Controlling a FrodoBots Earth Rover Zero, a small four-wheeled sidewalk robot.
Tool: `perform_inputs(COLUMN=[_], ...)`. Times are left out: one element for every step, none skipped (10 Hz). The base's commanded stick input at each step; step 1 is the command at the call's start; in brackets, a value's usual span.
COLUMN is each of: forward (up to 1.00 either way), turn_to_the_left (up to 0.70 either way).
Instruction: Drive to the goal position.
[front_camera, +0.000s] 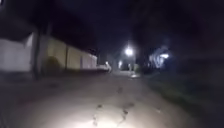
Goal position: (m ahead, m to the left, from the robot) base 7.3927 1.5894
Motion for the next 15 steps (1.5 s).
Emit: perform_inputs(forward=[0.5, 0.5, 0.5, 0.5, 0.5, 0.5, 0.5, 0.5, 0.5, 0.5, 0.5, 0.5, 0.5, 0.5, 0.5], turn_to_the_left=[0.0, 0.0, 0.0, 0.0, 0.0, 0.0, 0.0, 0.0, 0.0, 0.0, 0.0, 0.0, 0.0, 0.0, 0.0])
